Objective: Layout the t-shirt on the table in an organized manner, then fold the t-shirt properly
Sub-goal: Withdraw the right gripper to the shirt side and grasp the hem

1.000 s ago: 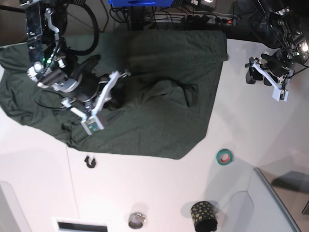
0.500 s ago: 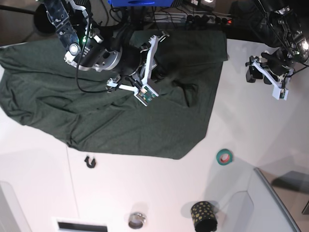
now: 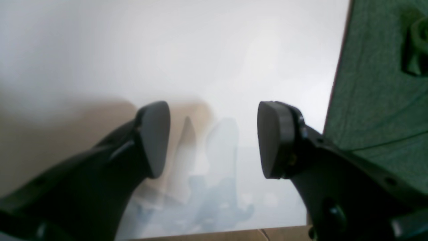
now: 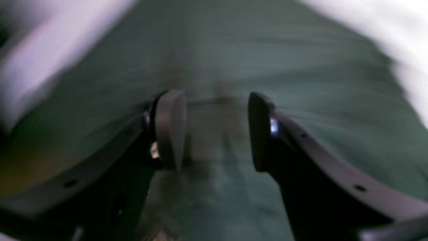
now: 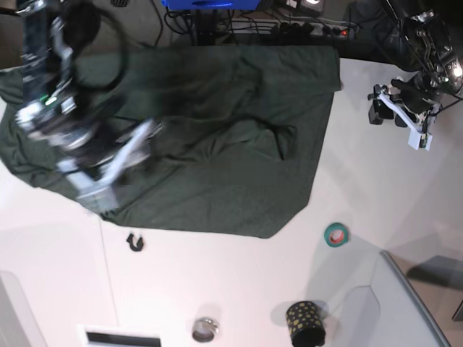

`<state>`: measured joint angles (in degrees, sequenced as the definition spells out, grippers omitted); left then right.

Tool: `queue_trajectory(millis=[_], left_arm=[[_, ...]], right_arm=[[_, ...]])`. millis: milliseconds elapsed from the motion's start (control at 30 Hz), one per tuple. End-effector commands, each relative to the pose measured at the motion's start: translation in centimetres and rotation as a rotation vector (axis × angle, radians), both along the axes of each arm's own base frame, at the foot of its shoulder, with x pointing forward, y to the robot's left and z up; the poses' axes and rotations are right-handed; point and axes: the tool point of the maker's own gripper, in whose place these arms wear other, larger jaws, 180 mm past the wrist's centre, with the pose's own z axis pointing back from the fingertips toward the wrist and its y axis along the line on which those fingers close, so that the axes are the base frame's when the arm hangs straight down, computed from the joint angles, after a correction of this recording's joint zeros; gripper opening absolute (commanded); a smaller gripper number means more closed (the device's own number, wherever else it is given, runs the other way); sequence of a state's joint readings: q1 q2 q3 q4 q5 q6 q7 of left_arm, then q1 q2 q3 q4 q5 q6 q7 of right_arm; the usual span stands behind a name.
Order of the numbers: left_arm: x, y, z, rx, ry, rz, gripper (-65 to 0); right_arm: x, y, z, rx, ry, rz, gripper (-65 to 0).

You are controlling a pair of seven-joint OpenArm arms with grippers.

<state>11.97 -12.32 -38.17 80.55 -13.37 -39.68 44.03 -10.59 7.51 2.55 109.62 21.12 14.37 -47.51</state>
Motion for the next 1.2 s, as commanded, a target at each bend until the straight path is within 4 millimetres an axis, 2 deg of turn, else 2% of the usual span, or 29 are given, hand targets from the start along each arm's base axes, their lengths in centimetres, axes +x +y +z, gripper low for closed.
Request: queue_trajectory(millis=[0,67,100,167,200,267,367,467,600,867,1100,1167], left_arm=[[1.1,-0.5,1.0,0.0,-0.047,-0.022,-25.3],[1.6,-2.2,1.0,-0.002,-0.049,-0.075,-25.3],[1.8,-3.3,0.9,-0.006,-0.048,-0.11,-25.3],[2.4,-6.1,1.1,-0.021,-0.059,-0.187,-25.3],[2.8,-7.1,1.4,-0.023,-0.07,-0.215,-25.3],[3.4,-9.2,1.8,-0.036,-0.092,-0.261,-25.3],[3.9,-10.8,2.3,-0.048,-0.112,-0.292,-25.3],[3.7,-11.2,2.2,-0.052,-0.107,-0.302,-25.3],[3.5,-10.9,2.1,-0.05,-0.103,-0.293,-25.3],[3.4,-10.7,2.0,-0.047,-0.1,-0.29,-25.3],[3.1,-10.3,1.0,-0.06,-0.07,-0.278,-25.3],[3.1,-10.2,1.0,-0.057,-0.069,-0.279,-25.3]], right_arm=[[1.7,-3.3,0.6,0.031,-0.036,-0.13,-38.0],[3.3,-10.2,0.0,0.068,-0.027,-0.361,-38.0],[3.7,-12.7,-1.1,0.095,0.011,-0.445,-38.0],[4.6,-16.3,-3.5,0.127,0.1,-0.535,-38.0],[5.1,-17.0,-4.7,0.133,0.14,-0.546,-38.0],[6.1,-17.7,-6.6,0.168,0.188,-0.567,-38.0],[7.7,-18.9,-7.4,0.198,0.181,-0.612,-38.0],[8.4,-19.7,-8.2,0.184,0.201,-0.678,-38.0],[9.1,-18.8,-8.5,0.148,0.2,-0.647,-38.0],[7.1,-19.9,-9.7,0.127,0.244,-0.747,-38.1],[6.2,-19.0,-10.8,0.135,0.265,-0.743,-38.4],[6.3,-18.9,-10.8,0.137,0.265,-0.743,-44.1]])
